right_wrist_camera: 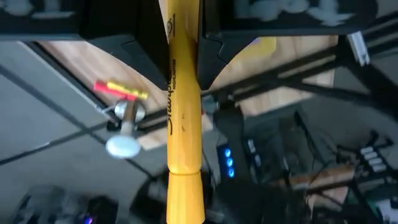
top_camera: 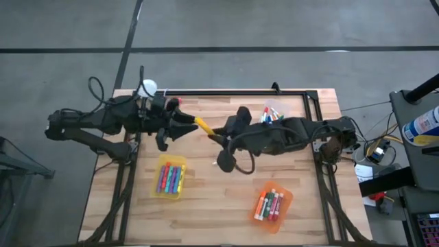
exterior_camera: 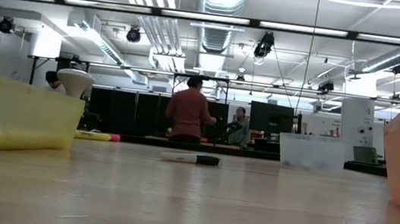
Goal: Pick & Place Markers
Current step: Put the bottom large yellow highlighter pen into the yellow bin
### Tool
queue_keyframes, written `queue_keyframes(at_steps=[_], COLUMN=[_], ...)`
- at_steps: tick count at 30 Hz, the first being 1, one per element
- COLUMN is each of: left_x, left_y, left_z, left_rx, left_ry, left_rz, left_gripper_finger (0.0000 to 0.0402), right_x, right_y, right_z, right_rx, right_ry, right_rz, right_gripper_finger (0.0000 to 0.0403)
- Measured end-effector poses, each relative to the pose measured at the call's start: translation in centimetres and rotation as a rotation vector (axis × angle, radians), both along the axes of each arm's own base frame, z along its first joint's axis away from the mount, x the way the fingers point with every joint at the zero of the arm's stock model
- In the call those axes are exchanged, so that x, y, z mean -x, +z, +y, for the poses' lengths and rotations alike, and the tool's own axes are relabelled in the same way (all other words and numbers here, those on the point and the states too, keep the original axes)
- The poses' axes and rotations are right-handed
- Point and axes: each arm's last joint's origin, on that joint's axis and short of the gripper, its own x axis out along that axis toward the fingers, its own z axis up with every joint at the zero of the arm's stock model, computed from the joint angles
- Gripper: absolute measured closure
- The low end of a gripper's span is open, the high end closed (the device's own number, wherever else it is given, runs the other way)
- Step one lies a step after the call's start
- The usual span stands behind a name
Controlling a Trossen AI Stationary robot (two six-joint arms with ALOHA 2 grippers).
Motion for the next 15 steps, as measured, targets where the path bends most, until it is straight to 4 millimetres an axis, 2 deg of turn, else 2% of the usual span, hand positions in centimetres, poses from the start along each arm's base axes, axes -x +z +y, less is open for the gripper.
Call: queue_keyframes(at_steps=[8, 12, 15], left_x=[-3.1, -4.1, -4.4], left_y=[-0.5, -0.8, -1.0], left_z=[-0.5, -0.6, -0.6], left_rx=[0.054, 0.112, 0.133], left_ry=[-0.008, -0.008, 0.008], left_rz=[-0.059, -0.068, -0.059], left_gripper_finger=[0.0259, 0.026, 0.0278], right_x=[-0.2, -0.1, -0.2], right_y=[0.4, 0.5, 0.4], right_z=[-0.7, -0.8, -0.8], right_rx=[-0.003, 0.007, 0.009], right_ry=[-0.027, -0.023, -0.024], right_rz=[-0.037, -0.035, -0.034], right_gripper_finger=[0.0355, 0.0355, 0.0355])
